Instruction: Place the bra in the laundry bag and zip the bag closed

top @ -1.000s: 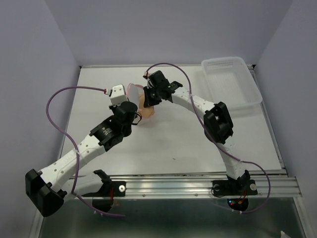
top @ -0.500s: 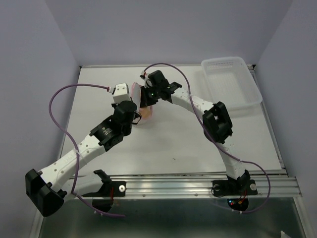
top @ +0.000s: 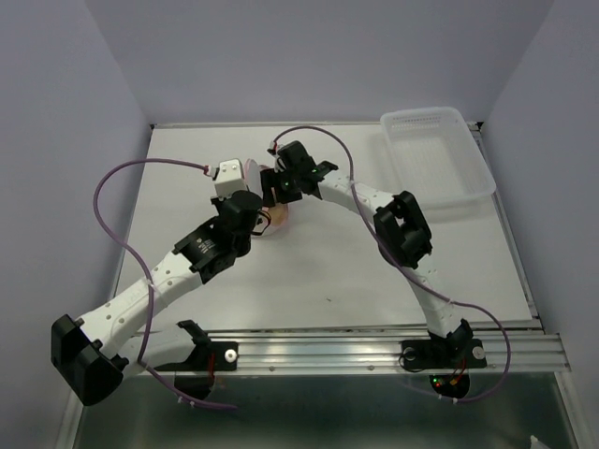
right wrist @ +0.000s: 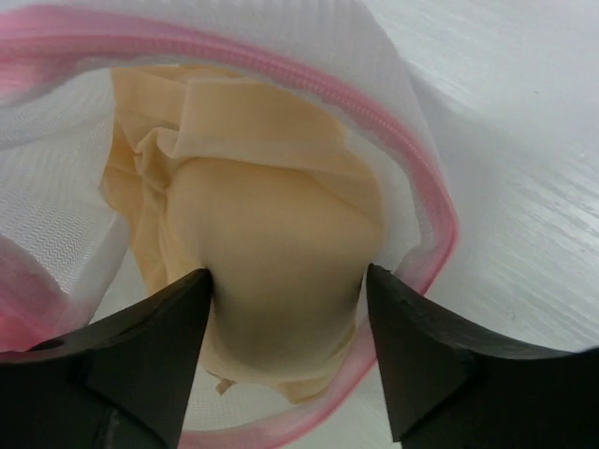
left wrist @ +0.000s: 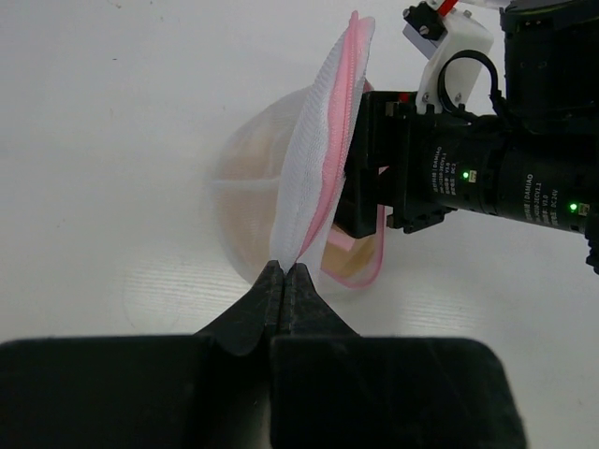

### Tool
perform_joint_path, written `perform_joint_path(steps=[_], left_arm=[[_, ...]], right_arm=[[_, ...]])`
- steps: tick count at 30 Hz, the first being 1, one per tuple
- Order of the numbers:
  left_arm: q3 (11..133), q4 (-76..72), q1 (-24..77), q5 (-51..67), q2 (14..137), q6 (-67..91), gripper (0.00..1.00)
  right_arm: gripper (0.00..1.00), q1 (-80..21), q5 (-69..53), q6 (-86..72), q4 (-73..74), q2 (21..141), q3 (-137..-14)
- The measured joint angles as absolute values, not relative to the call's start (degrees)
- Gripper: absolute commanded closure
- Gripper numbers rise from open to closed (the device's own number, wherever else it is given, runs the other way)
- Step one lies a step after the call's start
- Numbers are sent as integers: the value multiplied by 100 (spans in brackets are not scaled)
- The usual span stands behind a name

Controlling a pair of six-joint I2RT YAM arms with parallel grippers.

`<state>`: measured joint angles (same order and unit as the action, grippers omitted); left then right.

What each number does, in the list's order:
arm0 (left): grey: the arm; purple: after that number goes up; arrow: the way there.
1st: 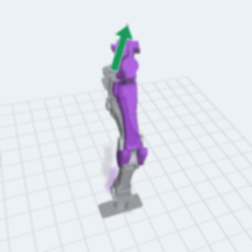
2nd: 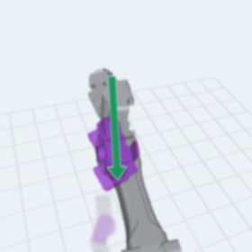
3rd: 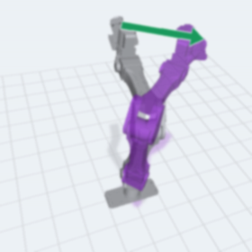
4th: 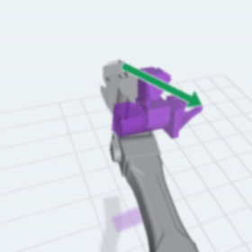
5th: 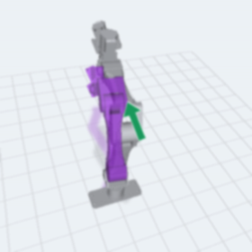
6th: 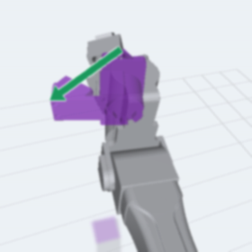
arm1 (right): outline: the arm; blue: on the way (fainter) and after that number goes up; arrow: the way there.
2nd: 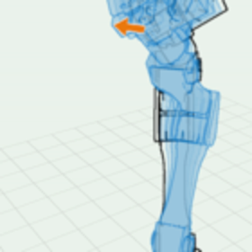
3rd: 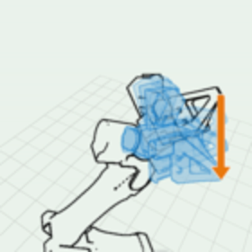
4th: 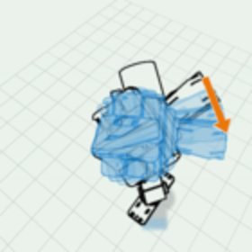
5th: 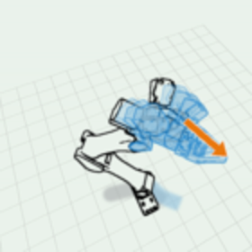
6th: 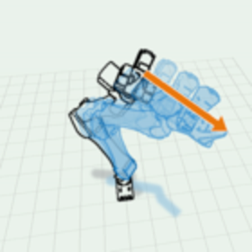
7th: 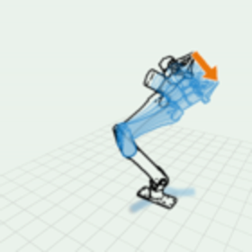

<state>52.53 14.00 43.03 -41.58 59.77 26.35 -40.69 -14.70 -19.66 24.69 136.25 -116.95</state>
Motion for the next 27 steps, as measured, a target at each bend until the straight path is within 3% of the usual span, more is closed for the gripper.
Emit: perform_joint_path(steps=[1, 12, 19, 27], left_arm=[[5256, 1450, 4303, -4198, 5975, 2676, 100], [5371, 1846, 4303, -4488, 5948, 3085, 100], [5415, 1992, 4303, -4534, 5948, 3251, 100], [5415, 2097, 4303, -4534, 5948, 3417, 100]], right_arm=[[17, -4069, -1376, -1946, 2510, 13625, -11695], [14, -4073, -827, -1586, 2652, 12540, -11351], [21, -4034, -274, -1686, 2565, 11799, -10890], [30, -3894, -276, -2023, 2604, 12390, -10838]])
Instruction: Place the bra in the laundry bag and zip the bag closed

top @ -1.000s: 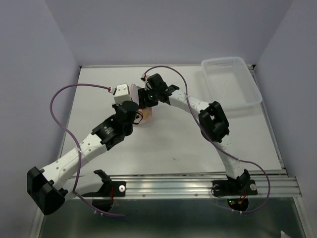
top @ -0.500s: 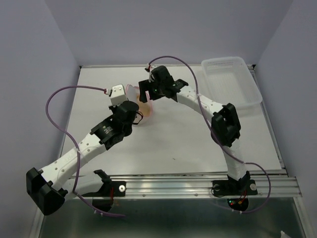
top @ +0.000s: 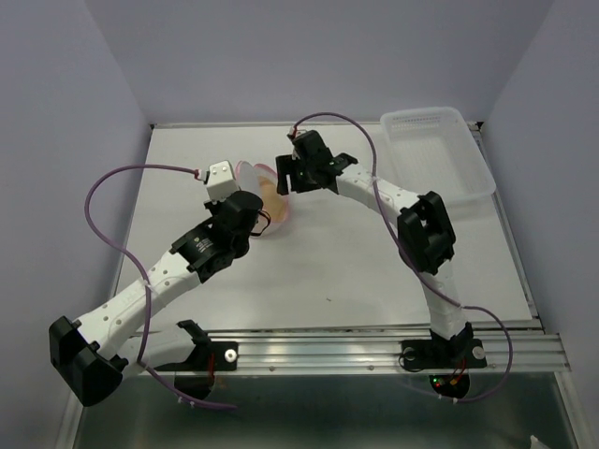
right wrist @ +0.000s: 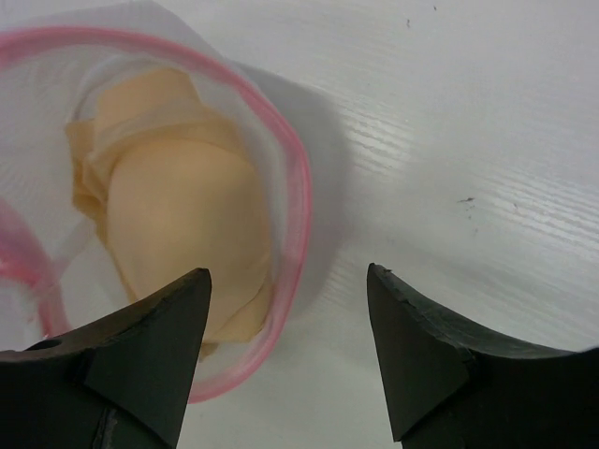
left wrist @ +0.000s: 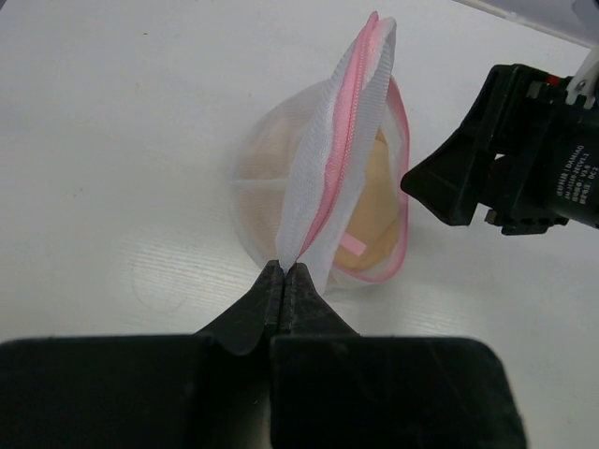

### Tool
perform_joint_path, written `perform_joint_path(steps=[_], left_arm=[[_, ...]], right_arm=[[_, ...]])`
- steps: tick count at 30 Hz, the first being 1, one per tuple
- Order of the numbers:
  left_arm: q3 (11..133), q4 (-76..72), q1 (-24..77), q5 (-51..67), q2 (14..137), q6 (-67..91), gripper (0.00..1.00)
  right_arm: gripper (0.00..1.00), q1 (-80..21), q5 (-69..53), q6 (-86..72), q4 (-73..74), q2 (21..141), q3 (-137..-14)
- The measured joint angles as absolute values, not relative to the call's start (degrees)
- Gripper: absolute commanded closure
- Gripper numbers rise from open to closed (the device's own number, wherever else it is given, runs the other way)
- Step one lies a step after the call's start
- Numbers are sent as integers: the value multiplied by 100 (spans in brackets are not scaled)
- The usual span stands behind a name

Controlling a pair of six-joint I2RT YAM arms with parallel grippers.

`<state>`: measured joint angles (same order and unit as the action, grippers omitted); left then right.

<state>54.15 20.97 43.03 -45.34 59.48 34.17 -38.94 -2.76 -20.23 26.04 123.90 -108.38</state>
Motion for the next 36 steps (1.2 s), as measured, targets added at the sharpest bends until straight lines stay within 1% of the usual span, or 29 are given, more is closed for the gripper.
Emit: perform_joint_path(steps=[8, 10, 11, 14, 15, 16, 17, 19, 21, 23, 25, 26, 33, 36], left_arm=[[5415, 2139, 4303, -4532, 5948, 3555, 100], [5415, 2163, 4303, -4532, 5948, 3592, 100], [5415, 2182, 4303, -4532, 5948, 3612, 100], [5415, 2220, 4303, -4532, 5948, 3656, 100], [5415, 2220, 4303, -4532, 5948, 3667, 100], [5415, 2226, 4303, -4534, 5948, 3684, 100], [5415, 2235, 4303, -4534, 5948, 3699, 100], [5415, 2261, 4303, -4545, 5948, 3739, 100], [5415, 2265, 4303, -4550, 5948, 3763, 100], [5415, 2276, 4303, -4554, 5948, 3789, 100], [5415, 2305, 4303, -4558, 5946, 3813, 100], [5415, 2311, 4303, -4565, 5944, 3822, 100], [5415, 2357, 4303, -4600, 5896, 3865, 100], [5415, 2362, 4303, -4619, 5872, 3865, 100]], right_arm=[[37, -3743, -314, -2427, 2648, 13194, -11181], [40, -3708, -364, -2493, 2648, 13286, -11214], [44, -3701, -395, -2517, 2650, 13312, -11214], [45, -3675, -528, -2554, 2637, 13349, -11216], [47, -3673, -580, -2556, 2628, 13353, -11216], [50, -3671, -674, -2563, 2613, 13360, -11216], [58, -3671, -762, -2574, 2600, 13362, -11216], [66, -3671, -906, -2585, 2558, 13362, -11216], [67, -3671, -1063, -2615, 2495, 13362, -11216], [73, -3671, -1232, -2646, 2458, 13362, -11216], [84, -3671, -1332, -2679, 2412, 13362, -11216], [99, -3671, -1358, -2685, 2388, 13362, -11216], [99, -3671, -1459, -2663, 2263, 13362, -11214], [99, -3673, -1055, -2449, 2403, 13275, -11198]])
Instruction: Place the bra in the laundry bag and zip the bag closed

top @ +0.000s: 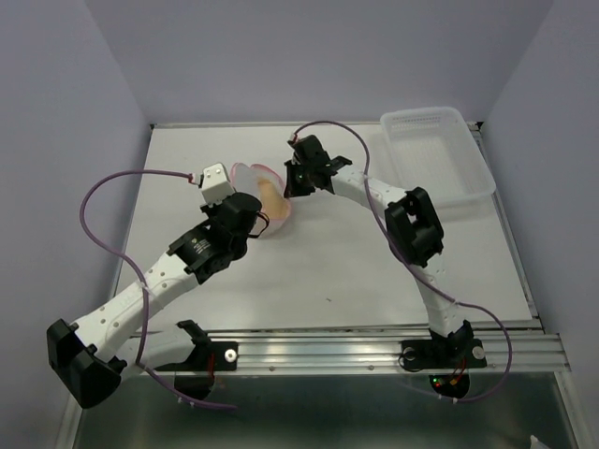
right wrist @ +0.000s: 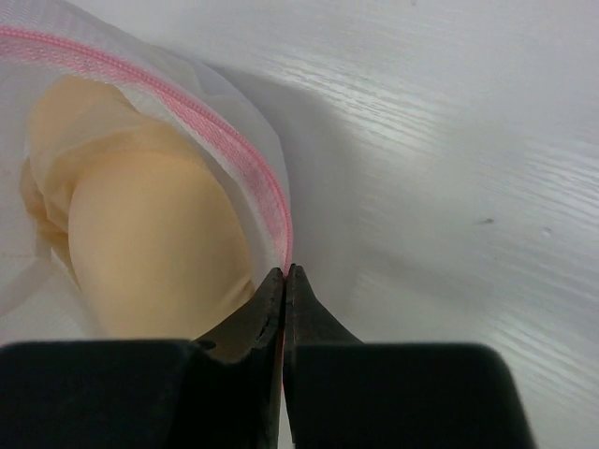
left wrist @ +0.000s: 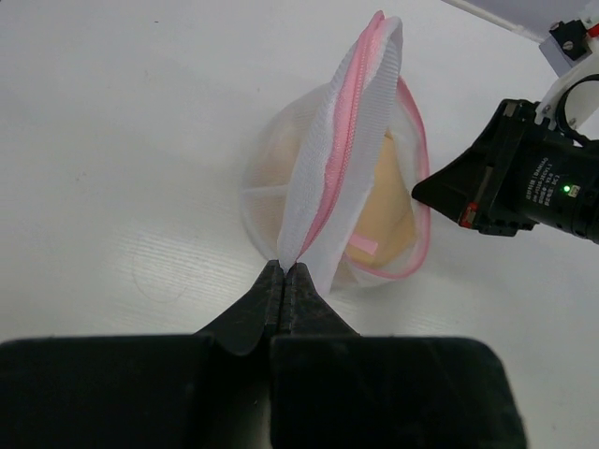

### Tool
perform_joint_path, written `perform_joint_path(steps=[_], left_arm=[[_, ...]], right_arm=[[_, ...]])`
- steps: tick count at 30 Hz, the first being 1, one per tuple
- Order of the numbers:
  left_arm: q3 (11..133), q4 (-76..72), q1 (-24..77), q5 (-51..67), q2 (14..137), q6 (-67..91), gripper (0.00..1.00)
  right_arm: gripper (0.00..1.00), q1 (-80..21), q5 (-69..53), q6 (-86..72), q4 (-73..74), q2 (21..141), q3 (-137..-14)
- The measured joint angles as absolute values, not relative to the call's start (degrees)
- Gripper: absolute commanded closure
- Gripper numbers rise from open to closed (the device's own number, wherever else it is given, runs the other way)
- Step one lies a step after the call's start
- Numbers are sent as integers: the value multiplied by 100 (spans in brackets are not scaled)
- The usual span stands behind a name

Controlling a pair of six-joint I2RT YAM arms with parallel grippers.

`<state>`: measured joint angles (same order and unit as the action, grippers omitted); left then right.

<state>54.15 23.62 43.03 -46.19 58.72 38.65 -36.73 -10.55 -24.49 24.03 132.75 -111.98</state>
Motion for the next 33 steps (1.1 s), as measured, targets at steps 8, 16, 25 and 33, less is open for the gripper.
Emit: perform_joint_path(steps=[8, 16, 25, 33], left_arm=[[5415, 2303, 4303, -4644, 5588, 3789, 100], [5415, 2047, 4303, -4604, 5546, 3614, 100], [5415, 1885, 4303, -4587, 5605, 3535, 100], [5415, 1846, 4303, -4547, 5857, 3520, 100]], right_arm=[[99, -3721, 670, -1605, 2775, 11740, -10431], [99, -3909, 840, -1090, 2473, 10669, -10213], [99, -3931, 1164, -932, 2517, 10910, -9848], [99, -3931, 1326, -941, 2534, 11076, -9644]])
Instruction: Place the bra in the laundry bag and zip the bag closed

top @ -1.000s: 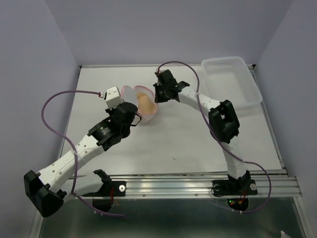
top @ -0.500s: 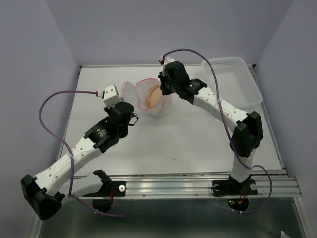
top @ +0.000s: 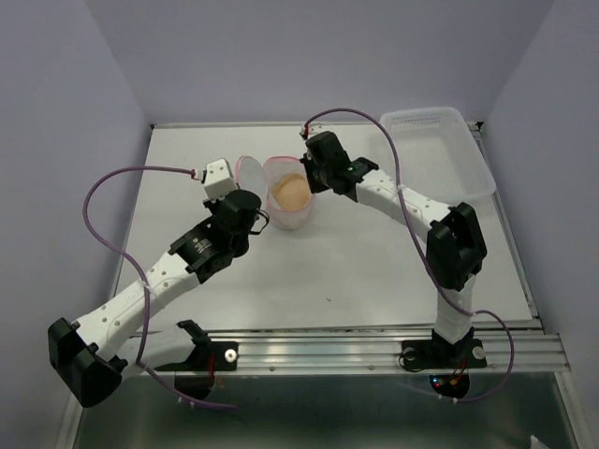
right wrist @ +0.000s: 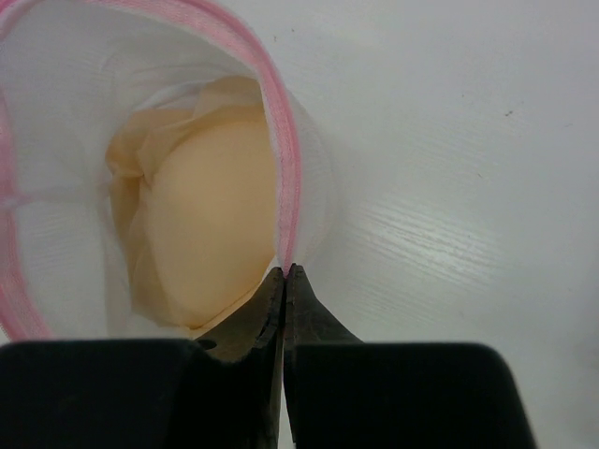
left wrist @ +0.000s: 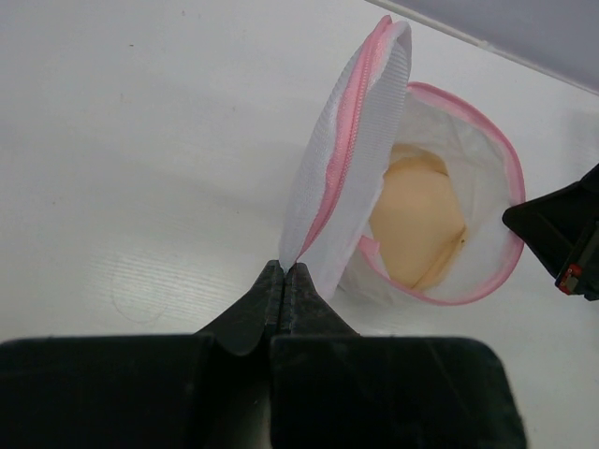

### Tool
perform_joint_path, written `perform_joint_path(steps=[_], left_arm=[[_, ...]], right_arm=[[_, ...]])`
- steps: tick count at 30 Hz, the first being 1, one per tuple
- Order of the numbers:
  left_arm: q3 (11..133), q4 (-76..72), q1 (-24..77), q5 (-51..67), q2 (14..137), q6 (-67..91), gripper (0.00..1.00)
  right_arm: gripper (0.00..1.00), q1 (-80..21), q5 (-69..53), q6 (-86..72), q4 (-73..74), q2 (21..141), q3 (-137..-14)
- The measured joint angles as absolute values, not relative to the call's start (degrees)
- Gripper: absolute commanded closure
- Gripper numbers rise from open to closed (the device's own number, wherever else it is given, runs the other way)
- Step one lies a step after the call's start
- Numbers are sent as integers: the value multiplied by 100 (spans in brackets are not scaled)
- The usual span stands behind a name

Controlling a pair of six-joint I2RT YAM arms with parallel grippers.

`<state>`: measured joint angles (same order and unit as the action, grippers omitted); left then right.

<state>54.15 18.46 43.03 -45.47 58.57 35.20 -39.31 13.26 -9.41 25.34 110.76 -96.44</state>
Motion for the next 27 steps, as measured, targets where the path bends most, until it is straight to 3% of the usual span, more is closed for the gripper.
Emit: perform_joint_path(steps=[11, 12, 14, 18, 20, 24, 27], left_arm=[[5428, 1704, 4303, -4495, 6396, 3500, 100], [5457, 1712, 4303, -4493, 6434, 3500, 100], [5527, 1710, 4303, -4466, 6462, 3498, 100], [5749, 1691, 4303, -4407, 6475, 3437, 100], [5905, 1693, 4303, -4399, 6504, 3417, 100], [6136, 1745, 4303, -4427, 6573, 3404, 100], [6187, 1817, 4303, -4451, 6657, 3411, 100]], right_arm=[[99, -3931, 1063, -1186, 2532, 11358, -9623], [91, -3931, 1039, -1214, 2530, 11358, -9623], [89, -3931, 1000, -1291, 2532, 11358, -9623], [67, -3931, 932, -1507, 2521, 11358, -9581], [62, -3931, 904, -1629, 2528, 11358, -9535], [80, -3931, 878, -1796, 2530, 11347, -9470], [99, -3931, 810, -1892, 2497, 11268, -9435]])
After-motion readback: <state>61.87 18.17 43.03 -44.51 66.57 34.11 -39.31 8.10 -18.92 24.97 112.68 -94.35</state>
